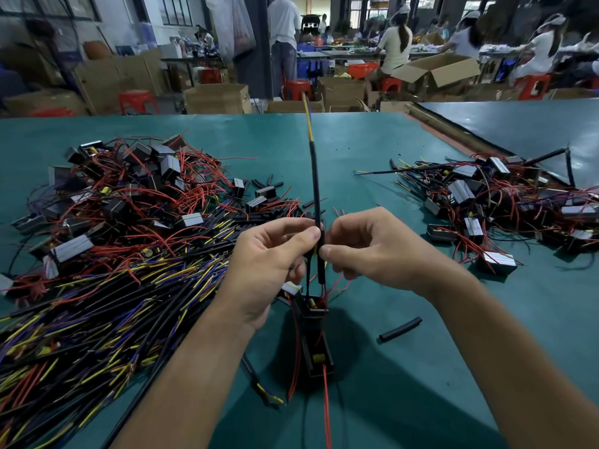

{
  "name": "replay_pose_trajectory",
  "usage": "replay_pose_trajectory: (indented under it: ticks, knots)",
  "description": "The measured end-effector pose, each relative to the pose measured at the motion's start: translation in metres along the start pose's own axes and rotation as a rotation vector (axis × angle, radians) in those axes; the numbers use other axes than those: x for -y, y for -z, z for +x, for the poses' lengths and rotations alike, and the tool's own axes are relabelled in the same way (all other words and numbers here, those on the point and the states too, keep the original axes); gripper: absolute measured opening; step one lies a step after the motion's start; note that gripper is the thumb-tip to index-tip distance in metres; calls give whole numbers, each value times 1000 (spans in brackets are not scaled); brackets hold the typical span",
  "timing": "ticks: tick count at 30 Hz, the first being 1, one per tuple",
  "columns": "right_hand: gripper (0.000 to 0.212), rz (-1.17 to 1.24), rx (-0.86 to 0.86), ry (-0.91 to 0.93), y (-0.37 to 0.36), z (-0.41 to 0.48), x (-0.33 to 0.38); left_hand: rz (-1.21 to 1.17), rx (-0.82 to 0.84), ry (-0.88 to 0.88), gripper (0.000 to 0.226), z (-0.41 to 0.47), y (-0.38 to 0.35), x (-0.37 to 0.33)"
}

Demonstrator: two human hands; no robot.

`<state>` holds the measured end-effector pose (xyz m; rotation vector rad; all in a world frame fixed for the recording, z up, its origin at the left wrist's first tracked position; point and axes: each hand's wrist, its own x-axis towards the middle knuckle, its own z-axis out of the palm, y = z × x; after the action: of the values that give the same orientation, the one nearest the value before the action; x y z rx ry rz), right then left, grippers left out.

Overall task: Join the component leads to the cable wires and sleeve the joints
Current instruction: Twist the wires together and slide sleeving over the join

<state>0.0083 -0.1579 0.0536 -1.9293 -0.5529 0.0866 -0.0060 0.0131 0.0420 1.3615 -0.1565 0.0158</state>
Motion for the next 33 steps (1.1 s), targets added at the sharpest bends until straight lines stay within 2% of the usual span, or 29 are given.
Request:
replay_pose_trajectory:
  ticks: [5, 9, 11, 12, 14, 19, 26, 29, 33]
  knots:
    - [10, -151, 292, -77, -6, -7, -2, -100, 13, 33, 9, -3, -1, -3]
    - [13, -135, 300, -90, -9, -7, -1, -203, -21, 54, 5, -1, 0, -8]
    - [7, -86, 325, -95, -8, -7, 0, -263, -57, 82, 9, 1, 1, -9]
    - [14, -72, 322, -91, -8, -7, 1, -288, -72, 97, 11, 1, 1, -9]
    - [28, -85, 293, -69, -7, -7, 1, -313, -92, 114, 14, 2, 2, -7]
    - [37, -80, 232, -68, -1, -5, 0, -276, -96, 118, 9, 4, 4, -6]
    - [29, -99, 183, -96, 4, -3, -3, -225, -125, 133, 8, 6, 6, -4]
    - [30, -53, 48, -102, 10, -1, -2, -176, -110, 150, 6, 7, 7, -2]
    - [33, 30, -253, -58, 20, 0, 4, -108, -49, 200, 11, 8, 6, 1]
